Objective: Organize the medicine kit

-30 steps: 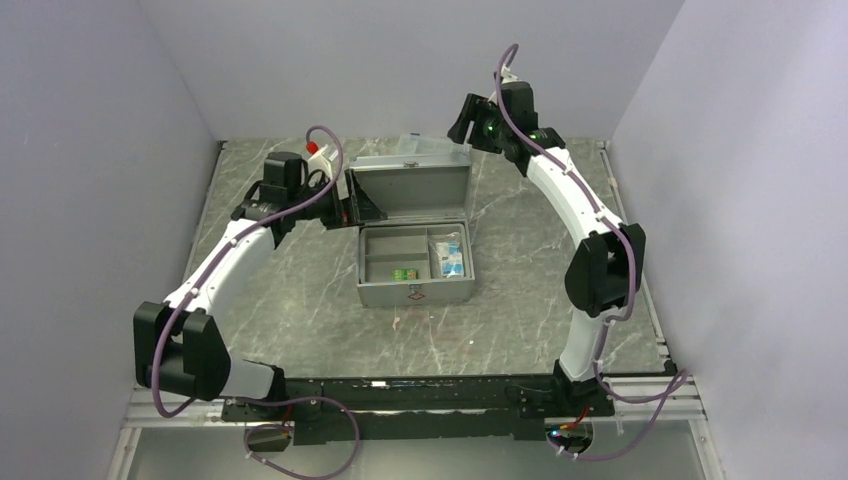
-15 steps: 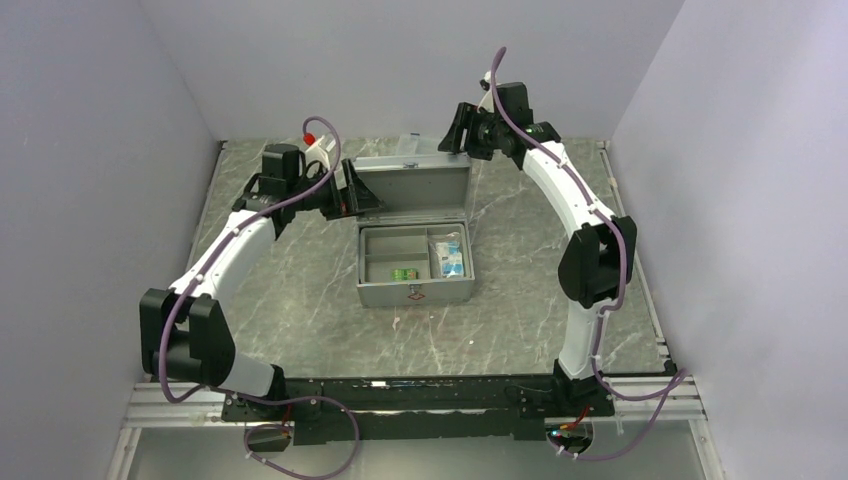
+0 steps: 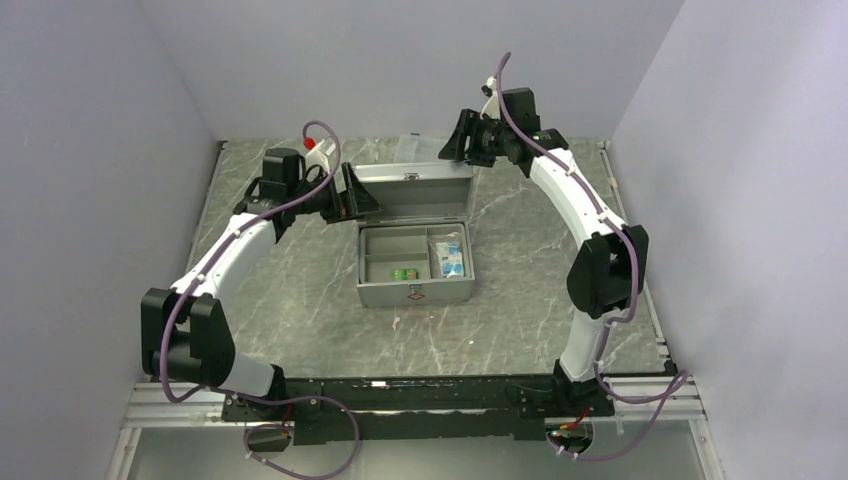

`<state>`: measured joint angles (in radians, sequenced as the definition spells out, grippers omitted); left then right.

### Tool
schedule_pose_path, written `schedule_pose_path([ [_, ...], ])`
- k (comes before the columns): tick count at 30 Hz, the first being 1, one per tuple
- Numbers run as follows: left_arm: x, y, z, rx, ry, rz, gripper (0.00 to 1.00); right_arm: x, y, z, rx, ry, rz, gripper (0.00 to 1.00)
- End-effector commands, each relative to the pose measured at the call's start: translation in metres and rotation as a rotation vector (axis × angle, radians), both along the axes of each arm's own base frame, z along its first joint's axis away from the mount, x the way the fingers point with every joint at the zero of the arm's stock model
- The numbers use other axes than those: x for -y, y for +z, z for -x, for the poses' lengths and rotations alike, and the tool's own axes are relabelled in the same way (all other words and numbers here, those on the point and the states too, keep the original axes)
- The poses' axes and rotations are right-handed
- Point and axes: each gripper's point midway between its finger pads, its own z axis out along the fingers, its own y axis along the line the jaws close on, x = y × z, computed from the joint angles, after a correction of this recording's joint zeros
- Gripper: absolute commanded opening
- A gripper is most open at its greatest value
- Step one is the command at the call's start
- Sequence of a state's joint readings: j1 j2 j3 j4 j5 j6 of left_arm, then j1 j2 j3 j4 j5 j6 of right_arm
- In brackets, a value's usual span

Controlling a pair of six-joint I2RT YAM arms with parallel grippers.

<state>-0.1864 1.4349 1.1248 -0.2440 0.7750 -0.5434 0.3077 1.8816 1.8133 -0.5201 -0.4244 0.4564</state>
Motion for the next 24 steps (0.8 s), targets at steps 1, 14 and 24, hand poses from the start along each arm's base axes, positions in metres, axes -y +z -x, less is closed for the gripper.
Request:
schedule_pose_path([
  [1, 0.0, 0.018, 0.008, 0.066, -0.015, 0.031, 0.99, -0.001, 0.024, 0.019, 0.04, 0.028, -0.031, 0.6],
  [14, -0.007, 0.021, 0.033, 0.085, -0.01, 0.016, 0.99, 0.004, 0.016, 0.035, 0.03, 0.009, -0.034, 0.6],
  [24, -0.012, 0.013, 0.043, 0.077, 0.01, -0.007, 0.99, 0.003, 0.007, 0.051, 0.023, 0.009, -0.03, 0.61],
])
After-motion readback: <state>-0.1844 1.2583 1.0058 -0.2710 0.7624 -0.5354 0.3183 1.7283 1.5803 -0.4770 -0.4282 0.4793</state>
